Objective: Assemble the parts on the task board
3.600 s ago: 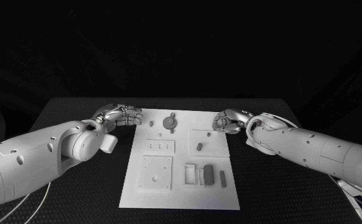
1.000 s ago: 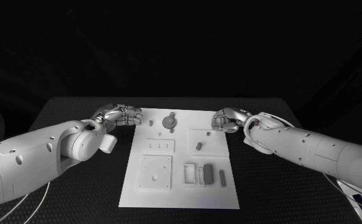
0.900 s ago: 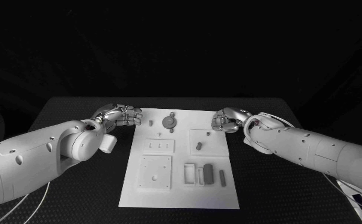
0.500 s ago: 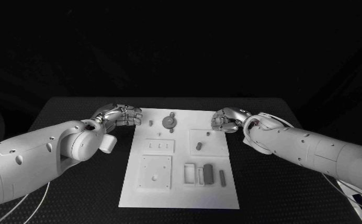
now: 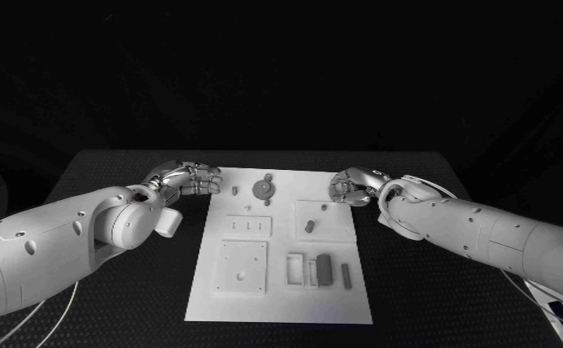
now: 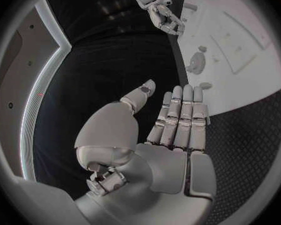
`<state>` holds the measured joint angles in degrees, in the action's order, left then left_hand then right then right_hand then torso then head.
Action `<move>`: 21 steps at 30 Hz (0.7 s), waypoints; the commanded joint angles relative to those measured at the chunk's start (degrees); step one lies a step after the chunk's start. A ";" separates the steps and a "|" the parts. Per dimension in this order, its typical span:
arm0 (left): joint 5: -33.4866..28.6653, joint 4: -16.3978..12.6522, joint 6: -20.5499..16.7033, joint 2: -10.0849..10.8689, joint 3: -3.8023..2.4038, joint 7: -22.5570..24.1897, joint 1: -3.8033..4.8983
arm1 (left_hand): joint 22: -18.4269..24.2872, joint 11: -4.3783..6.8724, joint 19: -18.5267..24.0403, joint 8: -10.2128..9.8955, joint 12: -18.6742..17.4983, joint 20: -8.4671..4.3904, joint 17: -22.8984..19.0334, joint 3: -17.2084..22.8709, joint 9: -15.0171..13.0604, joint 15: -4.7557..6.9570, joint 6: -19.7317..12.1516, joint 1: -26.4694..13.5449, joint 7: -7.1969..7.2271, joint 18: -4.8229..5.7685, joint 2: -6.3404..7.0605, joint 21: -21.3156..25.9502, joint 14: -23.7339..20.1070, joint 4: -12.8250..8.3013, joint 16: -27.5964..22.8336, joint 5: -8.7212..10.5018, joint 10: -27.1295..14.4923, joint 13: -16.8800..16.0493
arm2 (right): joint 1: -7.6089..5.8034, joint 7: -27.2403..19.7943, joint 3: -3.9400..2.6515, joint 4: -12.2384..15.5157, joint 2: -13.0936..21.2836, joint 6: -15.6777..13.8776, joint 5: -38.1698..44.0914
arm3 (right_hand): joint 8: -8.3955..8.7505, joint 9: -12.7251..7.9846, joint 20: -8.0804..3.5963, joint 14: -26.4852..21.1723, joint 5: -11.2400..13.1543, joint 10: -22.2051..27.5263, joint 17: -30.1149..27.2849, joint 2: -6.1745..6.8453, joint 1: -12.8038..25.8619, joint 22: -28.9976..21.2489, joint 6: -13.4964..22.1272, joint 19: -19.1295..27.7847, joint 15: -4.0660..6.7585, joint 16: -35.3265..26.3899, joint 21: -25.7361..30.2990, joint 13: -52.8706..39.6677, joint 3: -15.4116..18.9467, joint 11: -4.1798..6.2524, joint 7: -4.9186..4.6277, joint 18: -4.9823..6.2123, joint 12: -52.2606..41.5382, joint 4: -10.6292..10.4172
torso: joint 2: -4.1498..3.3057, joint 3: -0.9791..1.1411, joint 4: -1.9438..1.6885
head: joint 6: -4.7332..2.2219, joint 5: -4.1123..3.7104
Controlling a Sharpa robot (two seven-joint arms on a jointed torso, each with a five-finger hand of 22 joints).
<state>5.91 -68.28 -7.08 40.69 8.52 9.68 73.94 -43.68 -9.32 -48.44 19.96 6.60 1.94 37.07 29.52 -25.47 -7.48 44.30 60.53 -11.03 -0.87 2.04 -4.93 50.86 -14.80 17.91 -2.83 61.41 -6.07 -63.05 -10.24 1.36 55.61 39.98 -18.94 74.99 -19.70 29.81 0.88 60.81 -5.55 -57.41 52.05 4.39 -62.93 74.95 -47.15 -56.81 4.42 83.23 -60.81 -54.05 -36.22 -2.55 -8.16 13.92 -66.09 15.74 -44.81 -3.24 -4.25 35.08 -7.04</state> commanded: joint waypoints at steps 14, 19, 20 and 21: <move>0.15 -0.05 0.99 -0.10 -0.04 0.45 0.03 | -0.09 0.04 -0.33 -0.19 -0.35 -0.12 0.14 -0.24 0.07 -0.08 -0.22 -0.61 -0.27 0.30 -0.05 0.27 0.49 0.18 -0.30 0.00 -0.21 0.04 | 0.16 -0.81 0.05 -0.08 -0.09 0.18 -1.46 | -1.59 1.17 -0.46 0.87 0.11 4.50 0.18 -0.89 1.11 1.04 -10.38 -0.98 1.25 0.86 -0.89 -0.05 0.53 2.47 2.13 1.08 -0.67 0.02 | 0.00 -0.02 -0.02 | 0.03 -0.02; 0.16 -0.02 1.02 -0.06 -0.04 0.45 0.03 | -0.11 0.09 -0.34 -0.12 -0.31 -0.11 0.18 -0.25 0.04 -0.09 -0.11 -0.65 -0.16 0.31 -0.07 0.30 0.51 0.23 -0.33 0.00 -0.10 0.02 | 0.16 -0.70 0.05 -0.04 -0.08 -0.14 -3.45 | -2.35 1.98 -0.80 1.85 0.10 3.38 0.25 -1.15 1.74 1.03 -11.28 -1.72 1.77 1.27 -1.43 -0.07 0.65 3.07 2.75 1.08 -0.95 -0.36 | -0.01 0.00 -0.01 | 0.10 -0.01; 0.16 -0.02 1.01 -0.05 -0.04 0.46 0.03 | -0.11 0.10 -0.34 -0.11 -0.31 -0.11 0.18 -0.26 0.04 -0.09 -0.10 -0.66 -0.14 0.31 -0.07 0.30 0.52 0.23 -0.33 0.00 -0.09 0.02 | 0.16 -0.68 0.05 -0.03 -0.09 -0.34 -3.92 | -2.43 2.07 -0.85 1.97 0.10 3.24 0.26 -1.22 1.80 1.03 -11.38 -1.81 1.83 1.31 -1.50 -0.07 0.65 3.13 2.82 1.08 -0.98 -0.40 | -0.02 -0.01 -0.02 | 0.11 -0.01; 0.16 -0.02 1.01 -0.05 -0.04 0.47 0.03 | -0.11 0.11 -0.34 -0.11 -0.30 -0.11 0.19 -0.26 0.03 -0.09 -0.08 -0.66 -0.13 0.31 -0.06 0.30 0.52 0.23 -0.34 0.01 -0.08 0.01 | 0.16 -0.65 0.05 -0.02 -0.09 -0.46 -4.16 | -2.51 2.16 -0.90 2.10 0.10 3.10 0.27 -1.24 1.85 1.03 -11.46 -1.91 1.88 1.36 -1.56 -0.07 0.65 3.20 2.89 1.08 -1.01 -0.42 | -0.02 -0.01 -0.02 | 0.11 -0.01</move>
<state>5.91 -68.22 -6.96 40.70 8.52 9.66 73.93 -43.72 -9.32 -48.43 19.95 6.60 1.94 37.20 29.53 -25.47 -7.64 44.30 60.53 -11.03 -0.87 2.03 -4.93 51.02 -14.80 17.91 -2.83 61.41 -6.08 -63.00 -10.37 1.36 55.49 39.96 -19.26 72.94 -22.01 31.99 0.39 60.95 -5.55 -57.42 52.25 3.15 -61.69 74.95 -47.17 -57.87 4.88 84.26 -62.15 -54.03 -35.74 -2.55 -8.14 13.82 -66.93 15.57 -44.81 -3.25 -4.26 35.15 -7.06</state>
